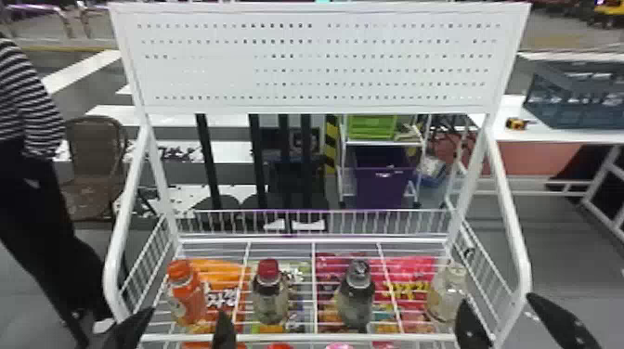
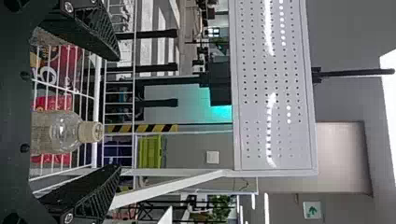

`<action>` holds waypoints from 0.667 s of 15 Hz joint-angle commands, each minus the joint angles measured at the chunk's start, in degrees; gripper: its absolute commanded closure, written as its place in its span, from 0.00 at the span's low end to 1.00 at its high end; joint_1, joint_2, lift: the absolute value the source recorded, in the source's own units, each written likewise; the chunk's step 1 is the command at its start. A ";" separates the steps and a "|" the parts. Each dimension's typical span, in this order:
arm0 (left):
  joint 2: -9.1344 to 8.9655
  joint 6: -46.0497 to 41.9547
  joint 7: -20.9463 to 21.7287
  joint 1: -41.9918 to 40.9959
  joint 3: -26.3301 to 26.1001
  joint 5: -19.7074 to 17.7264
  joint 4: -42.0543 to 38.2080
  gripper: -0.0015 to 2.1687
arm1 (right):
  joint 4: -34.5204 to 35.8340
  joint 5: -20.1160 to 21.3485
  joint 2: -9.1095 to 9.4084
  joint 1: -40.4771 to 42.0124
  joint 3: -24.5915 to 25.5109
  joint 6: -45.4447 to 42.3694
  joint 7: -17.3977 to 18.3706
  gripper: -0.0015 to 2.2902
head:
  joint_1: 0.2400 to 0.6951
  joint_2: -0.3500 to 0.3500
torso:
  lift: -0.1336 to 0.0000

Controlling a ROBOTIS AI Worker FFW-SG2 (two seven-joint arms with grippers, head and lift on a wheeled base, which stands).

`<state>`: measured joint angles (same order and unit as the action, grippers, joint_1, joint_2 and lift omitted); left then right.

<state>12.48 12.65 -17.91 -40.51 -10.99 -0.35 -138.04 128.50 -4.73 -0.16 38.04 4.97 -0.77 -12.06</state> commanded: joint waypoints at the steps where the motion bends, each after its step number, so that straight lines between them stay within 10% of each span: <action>1: 0.00 -0.03 0.06 -0.01 0.00 0.00 0.05 0.06 | 0.61 0.07 0.07 1.07 -0.49 0.20 0.02 0.04 | 0.57 0.50 | 1.00; 10: 0.18 -1.79 -0.02 -0.18 0.00 0.26 0.57 0.06 | -0.09 -0.81 0.21 1.16 -0.58 -0.68 0.02 0.04 | 0.57 0.50 | 1.00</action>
<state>12.66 10.86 -17.93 -40.69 -10.99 -0.25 -137.46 128.44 -5.52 0.00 39.12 4.34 -1.39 -12.04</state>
